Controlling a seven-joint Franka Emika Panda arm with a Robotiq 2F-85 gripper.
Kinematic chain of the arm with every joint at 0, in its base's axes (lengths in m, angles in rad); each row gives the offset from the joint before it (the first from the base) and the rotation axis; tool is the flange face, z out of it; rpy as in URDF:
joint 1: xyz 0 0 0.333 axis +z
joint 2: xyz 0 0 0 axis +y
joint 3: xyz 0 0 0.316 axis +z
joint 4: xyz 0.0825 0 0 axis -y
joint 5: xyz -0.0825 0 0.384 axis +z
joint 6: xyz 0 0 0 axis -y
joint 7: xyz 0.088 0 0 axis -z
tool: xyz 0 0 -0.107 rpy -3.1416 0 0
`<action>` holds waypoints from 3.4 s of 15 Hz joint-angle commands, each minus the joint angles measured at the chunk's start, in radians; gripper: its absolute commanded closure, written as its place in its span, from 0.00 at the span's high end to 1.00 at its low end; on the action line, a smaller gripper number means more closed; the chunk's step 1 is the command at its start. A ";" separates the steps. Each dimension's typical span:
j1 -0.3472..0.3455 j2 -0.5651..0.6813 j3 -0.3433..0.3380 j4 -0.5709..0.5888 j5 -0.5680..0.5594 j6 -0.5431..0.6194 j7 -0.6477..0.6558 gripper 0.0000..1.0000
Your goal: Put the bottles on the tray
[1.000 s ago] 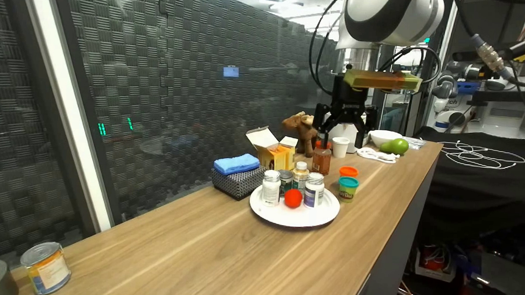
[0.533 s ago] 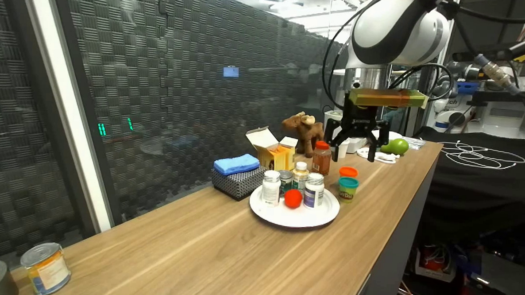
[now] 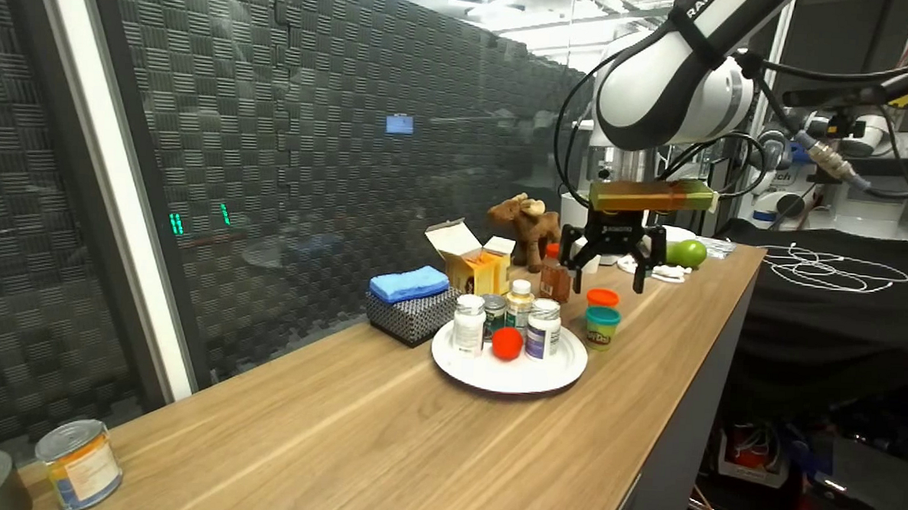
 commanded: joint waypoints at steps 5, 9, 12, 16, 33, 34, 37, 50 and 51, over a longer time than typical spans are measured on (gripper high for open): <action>0.001 0.083 -0.034 0.092 0.012 0.016 0.028 1.00; -0.006 0.114 -0.037 0.124 0.054 0.008 0.015 1.00; -0.009 0.128 -0.036 0.131 0.090 0.000 0.012 1.00; -0.010 0.131 -0.048 0.120 0.090 0.000 0.025 1.00; 0.020 -0.100 -0.065 -0.005 -0.004 0.006 0.057 0.29; 0.027 -0.157 -0.057 -0.029 -0.038 -0.004 0.065 0.29; 0.036 -0.274 -0.002 -0.070 -0.074 -0.054 0.045 0.29; 0.164 -0.206 0.260 -0.016 -0.132 -0.186 -0.088 0.29; 0.172 -0.182 0.263 -0.008 -0.138 -0.175 -0.116 0.29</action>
